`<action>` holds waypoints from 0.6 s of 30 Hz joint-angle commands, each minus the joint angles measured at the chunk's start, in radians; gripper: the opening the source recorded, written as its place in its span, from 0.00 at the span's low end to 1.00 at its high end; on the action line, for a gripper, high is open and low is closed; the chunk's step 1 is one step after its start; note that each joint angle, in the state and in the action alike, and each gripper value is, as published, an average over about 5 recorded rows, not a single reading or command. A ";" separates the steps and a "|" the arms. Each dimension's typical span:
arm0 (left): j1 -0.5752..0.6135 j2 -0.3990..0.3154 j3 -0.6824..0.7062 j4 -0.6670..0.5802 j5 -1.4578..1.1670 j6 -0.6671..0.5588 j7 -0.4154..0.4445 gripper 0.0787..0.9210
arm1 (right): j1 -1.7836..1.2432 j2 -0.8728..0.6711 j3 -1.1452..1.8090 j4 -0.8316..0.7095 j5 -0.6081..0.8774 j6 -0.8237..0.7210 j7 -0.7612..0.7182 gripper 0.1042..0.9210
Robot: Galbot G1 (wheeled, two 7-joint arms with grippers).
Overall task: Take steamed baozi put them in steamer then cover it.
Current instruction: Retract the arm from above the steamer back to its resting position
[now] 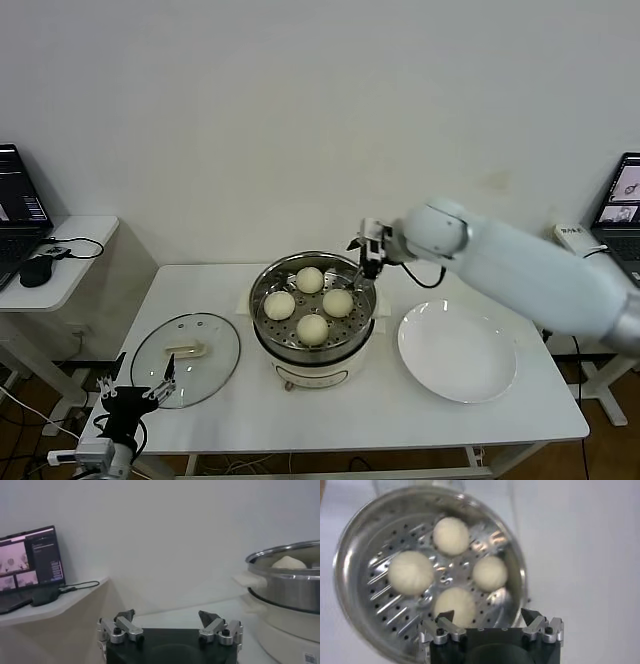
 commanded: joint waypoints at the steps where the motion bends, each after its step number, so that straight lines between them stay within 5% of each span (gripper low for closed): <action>1: -0.003 -0.001 0.007 0.013 0.002 0.003 -0.005 0.88 | -0.825 -0.139 0.719 0.191 -0.101 0.407 0.503 0.88; 10: -0.014 -0.012 0.037 0.035 0.111 -0.032 -0.045 0.88 | -1.402 0.156 1.303 0.239 -0.293 0.640 0.500 0.88; 18: -0.057 -0.037 -0.004 0.179 0.760 -0.275 -0.128 0.88 | -1.627 0.405 1.544 0.314 -0.271 0.697 0.445 0.88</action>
